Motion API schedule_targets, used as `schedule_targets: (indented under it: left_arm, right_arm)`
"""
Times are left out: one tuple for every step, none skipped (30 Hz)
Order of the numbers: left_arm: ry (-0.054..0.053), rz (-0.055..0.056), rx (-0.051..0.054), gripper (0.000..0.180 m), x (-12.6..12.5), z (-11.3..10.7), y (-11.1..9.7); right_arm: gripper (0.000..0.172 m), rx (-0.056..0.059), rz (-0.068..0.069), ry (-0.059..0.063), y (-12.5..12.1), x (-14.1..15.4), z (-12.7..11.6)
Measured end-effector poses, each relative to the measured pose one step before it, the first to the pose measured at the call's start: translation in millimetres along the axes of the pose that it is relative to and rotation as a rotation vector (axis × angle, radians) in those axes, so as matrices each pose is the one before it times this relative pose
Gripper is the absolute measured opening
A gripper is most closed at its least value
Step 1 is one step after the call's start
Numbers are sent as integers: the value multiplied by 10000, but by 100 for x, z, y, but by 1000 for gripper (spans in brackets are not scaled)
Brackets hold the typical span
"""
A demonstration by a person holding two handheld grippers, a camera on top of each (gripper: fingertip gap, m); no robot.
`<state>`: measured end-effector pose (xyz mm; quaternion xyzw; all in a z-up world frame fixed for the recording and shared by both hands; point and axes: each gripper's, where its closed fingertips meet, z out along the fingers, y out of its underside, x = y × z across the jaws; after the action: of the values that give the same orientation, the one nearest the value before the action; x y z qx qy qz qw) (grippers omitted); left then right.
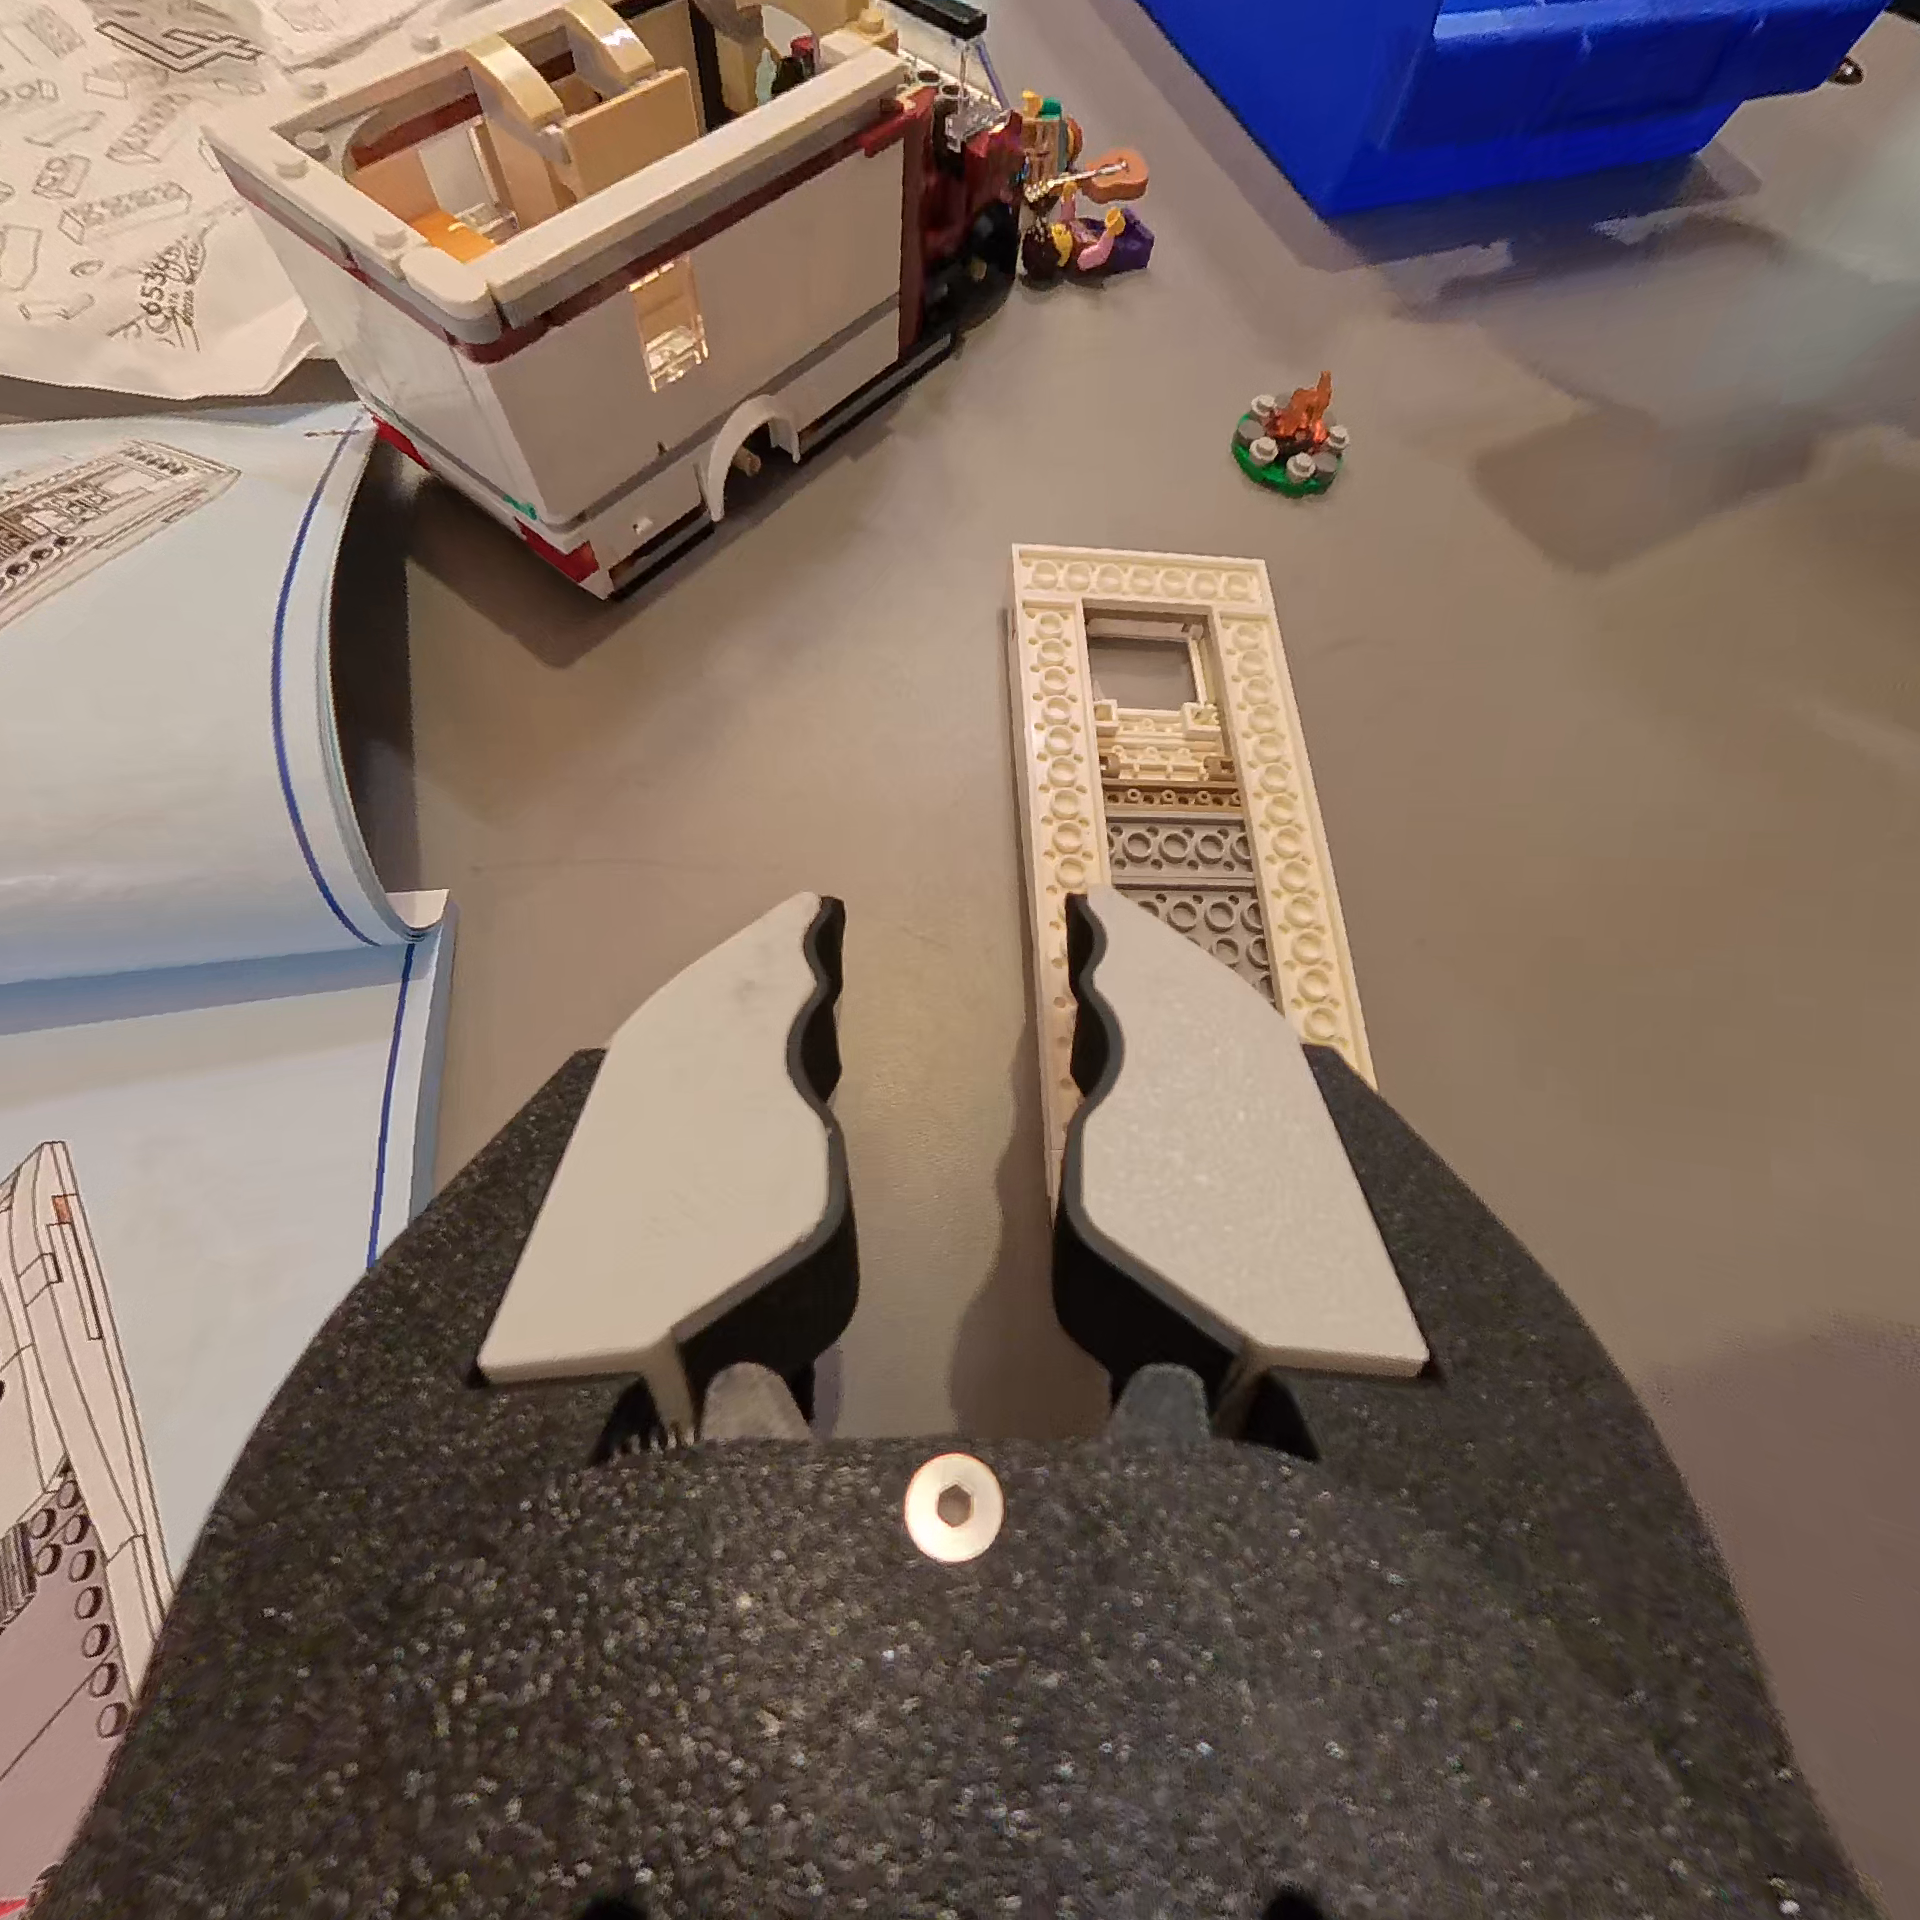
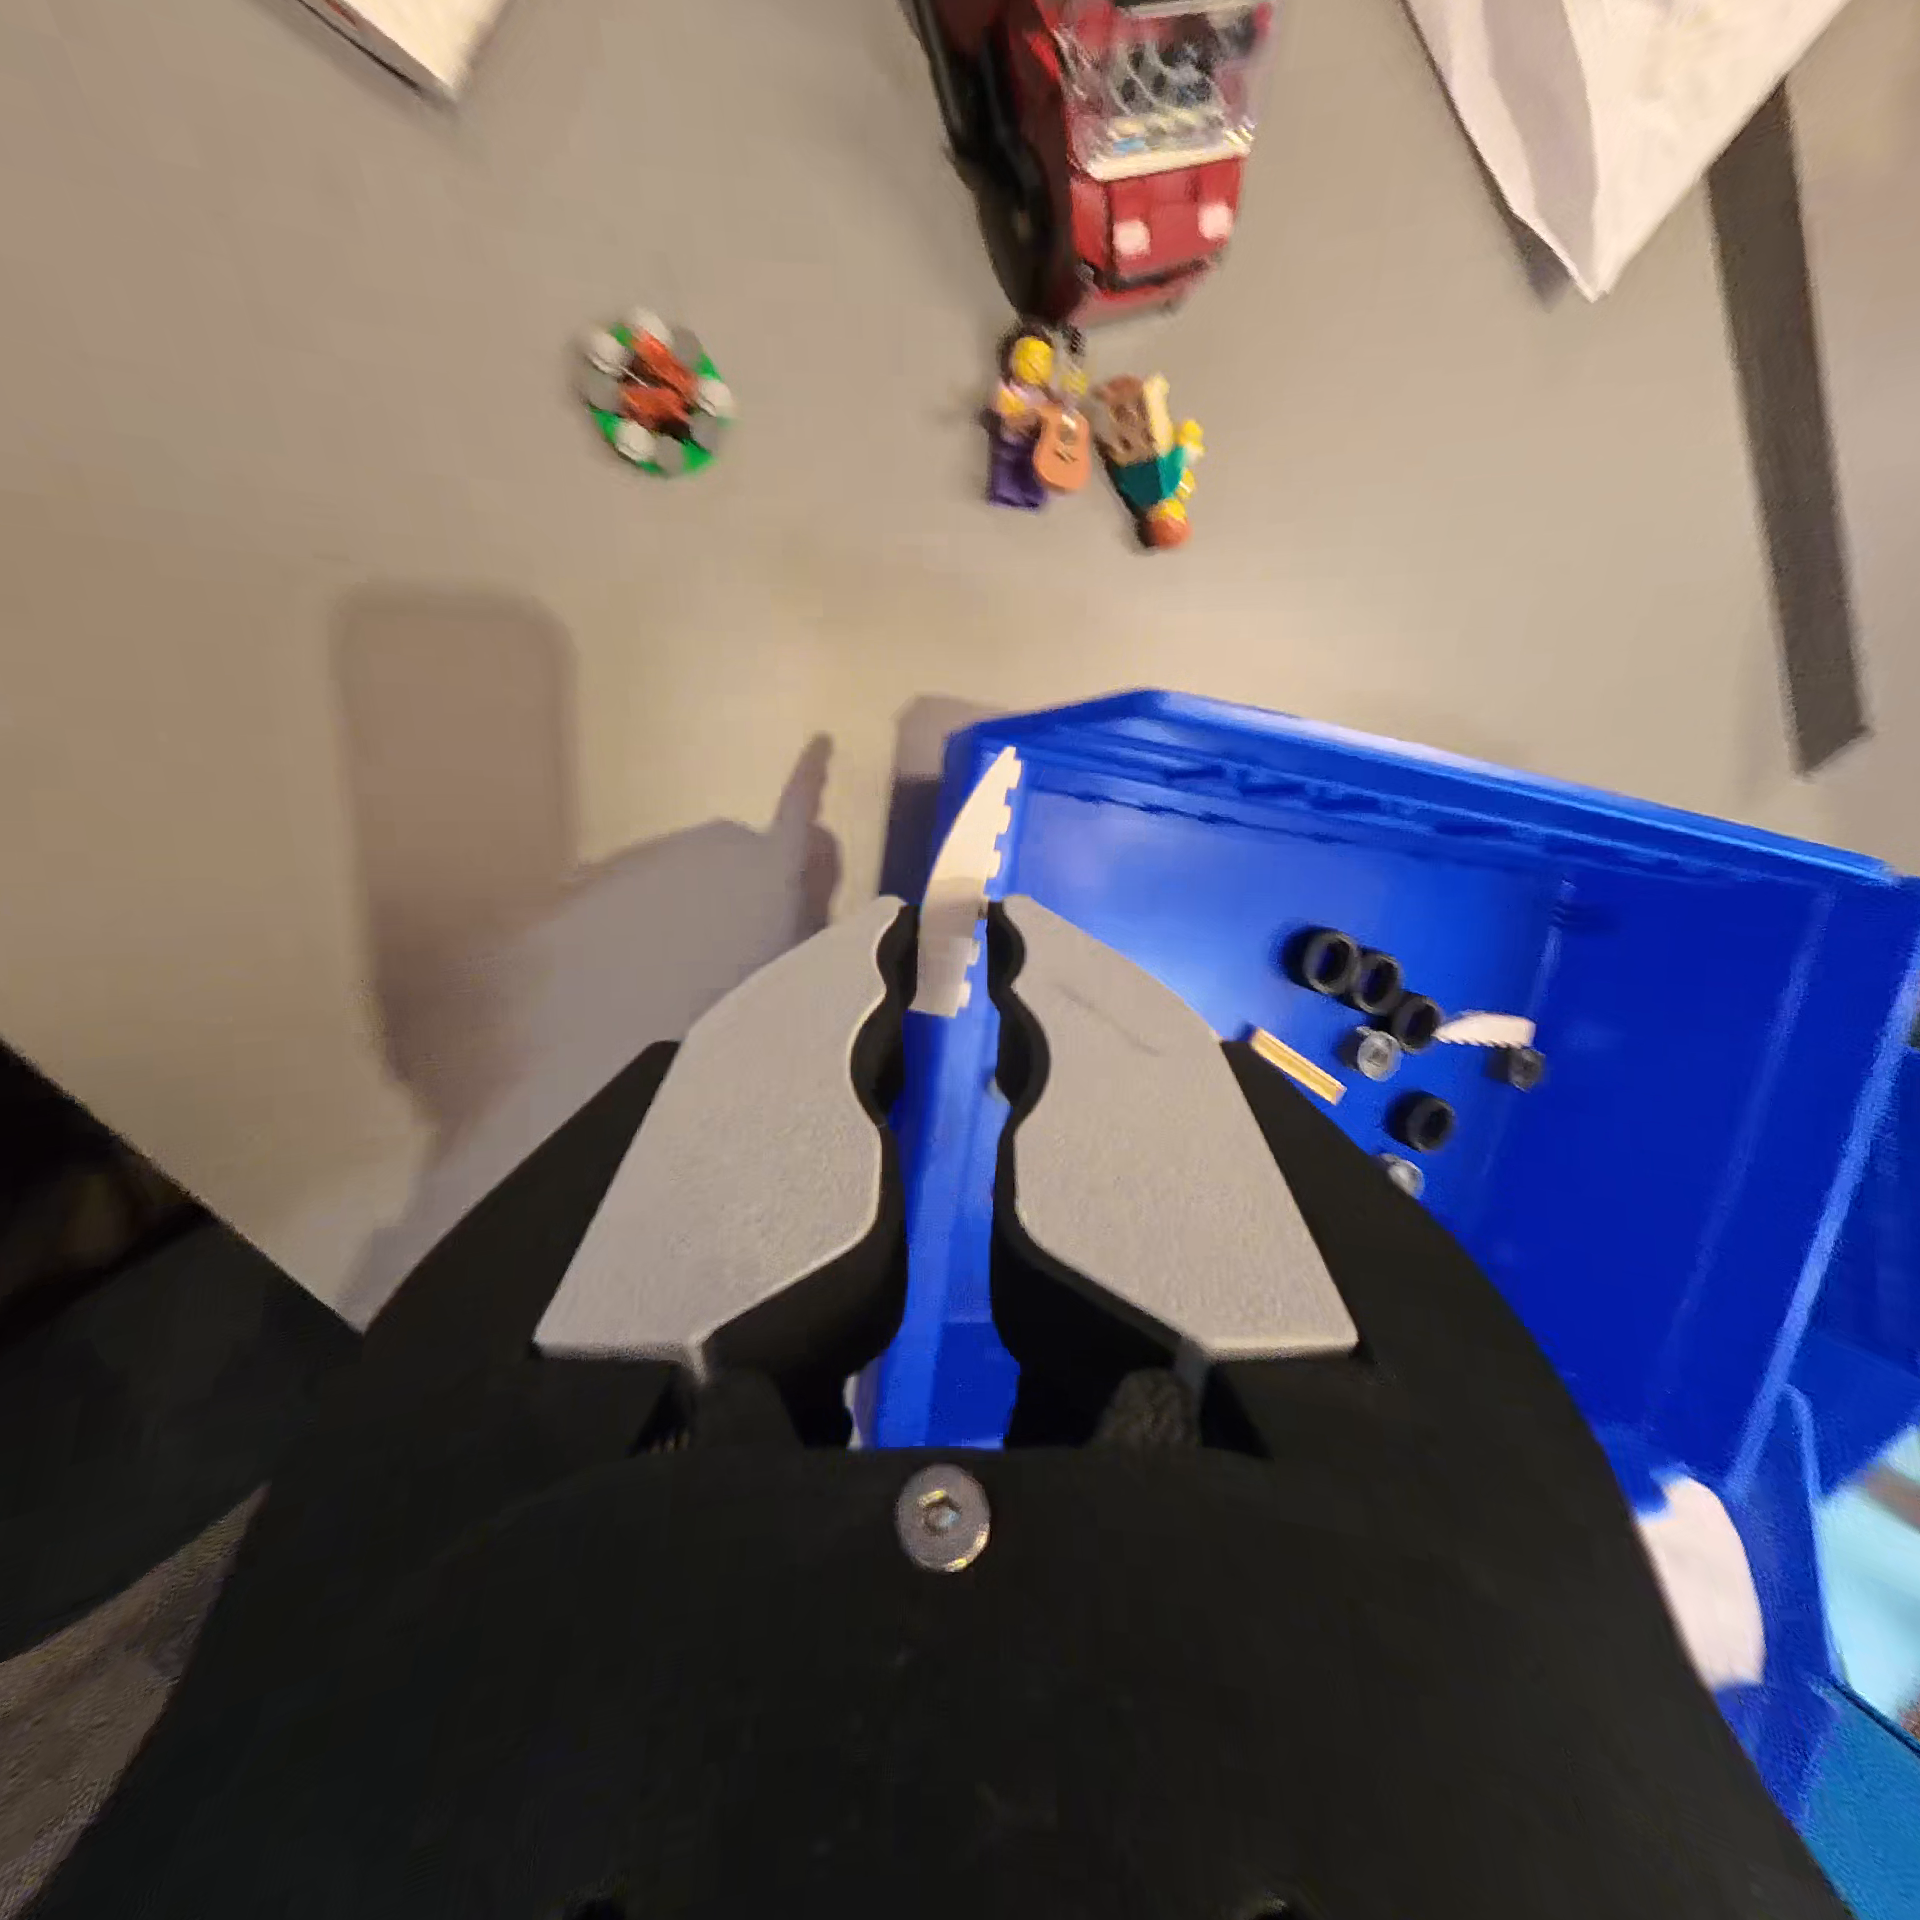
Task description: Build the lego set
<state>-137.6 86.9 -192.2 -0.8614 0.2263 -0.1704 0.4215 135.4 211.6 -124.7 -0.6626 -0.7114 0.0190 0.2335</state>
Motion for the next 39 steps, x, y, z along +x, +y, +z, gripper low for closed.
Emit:
schedule_targets:
  left_arm:
    - [-28,64,-21,42,39,23,28]
    - [-24,35,-3,42,10,7,5]
    - [-16,12,11,42,-9,-7,-14]
    - [-2,-11,13,42,-14,-18,-12]
    - [6,-34,17,42,-23,-16,-21]
    - [10,-46,32,42,-37,-37,-33]
    - [4,-50,39,42,-49,-43,-47]
    - [8,-40,25,42,-32,-26,-35]
    - [11,-22,10,42,-18,-10,-7]
    - [9,-9,-4,42,-1,5,-3]
    - [2,0,-9,42,5,11,12]
    - [-3,10,-6,42,5,11,11]
    - [-4,16,-2,42,5,2,3]
    - [1,9,-1,42,18,-3,-6]
    - [3,-5,2,42,-1,-3,-1]
    - [7,-13,7,42,-12,-3,-7]
    - [9,-14,6,42,-4,-10,-1]
    - [5,-8,2,42,0,-3,-14]
    - [3,7,-6,42,6,7,13]
    - [-4,26,-12,42,24,9,9]
    - [-10,39,-20,42,31,24,20]
    - [-15,49,-28,42,38,27,39]
    - [-20,53,-35,42,27,40,34]
    - [-17,45,-36,42,27,40,46]
    - [-20,27,-18,42,18,20,19]
    - [-19,6,7,42,-17,-14,-7]
    - [-14,-18,27,42,-27,-25,-30]
    - [-7,-39,40,42,-57,-43,-45]
    - [6,-57,47,42,-53,-53,-47]
    - [10,-74,55,42,-66,-55,-57]
    - [17,-83,59,42,-67,-67,-67]
    - [19,-81,56,42,-58,-59,-59]
    - [32,-66,39,42,-41,-50,-40]
    - [43,-51,28,41,-6,-33,-28]
    - [27,-25,25,41,2,-34,-30]
    - [15,-1,-12,41,10,-8,26]
    - [0,14,-47,41,5,10,82]
    - [-10,36,-44,41,30,18,70]
    - [-8,61,-34,41,57,27,38]
  right_arm:
    - [13,85,-87,-202,-287,-748,453]
    - [13,33,-127,-216,-227,-861,612]
    - [13,13,-115,-246,-201,-941,717]
    - [13,10,-98,-271,-165,-965,750]
    - [13,12,-67,-270,-113,-897,743]
    - [13,3,-24,-245,-54,-758,684]
    - [13,-8,8,-205,41,-604,616]
    - [13,-14,31,-162,78,-442,521]
    - [13,-26,49,-133,117,-319,405]
    - [15,-35,51,-107,138,-228,265]
    - [17,-29,35,-76,107,-157,120]
    - [19,-15,9,-23,59,-52,-16]
    - [22,-8,-22,41,55,75,-181]
    - [24,-20,-47,82,97,207,-372]
    - [24,-32,-41,115,168,397,-549]
    - [24,-52,-8,168,289,682,-716]
    - [24,-74,27,237,431,1057,-827]
    - [24,-66,84,302,568,1459,-846]
    - [24,-64,181,358,695,1869,-744]
    - [24,-80,312,394,808,2252,-501]
    - [24,-99,518,356,868,2494,-135]
    - [24,-160,810,264,884,2643,306]
    - [24,-190,1065,227,712,2760,729]
    - [26,-114,1162,226,349,2781,1069]
    - [28,-98,1134,163,115,2553,1353]
    - [29,-231,1041,19,104,2108,1598]
    - [32,-348,869,-200,94,1480,1703]
    - [36,-355,673,-319,31,959,1644]
    - [38,-351,491,-217,30,775,1461]
    - [40,-296,300,-111,-53,603,1195]
    - [51,-226,170,-45,-137,453,863]
    - [52,-64,132,-16,-339,351,399]
    - [32,94,-5,13,-425,222,61]
    - [15,-52,-204,201,-56,312,29]
    - [10,-57,-185,173,76,158,-23]
    - [10,-68,-128,120,156,47,-49]
    - [10,1,-190,77,122,-50,-52]
    - [9,79,-286,96,32,-93,-47]
    - [9,101,-269,228,35,45,-116]
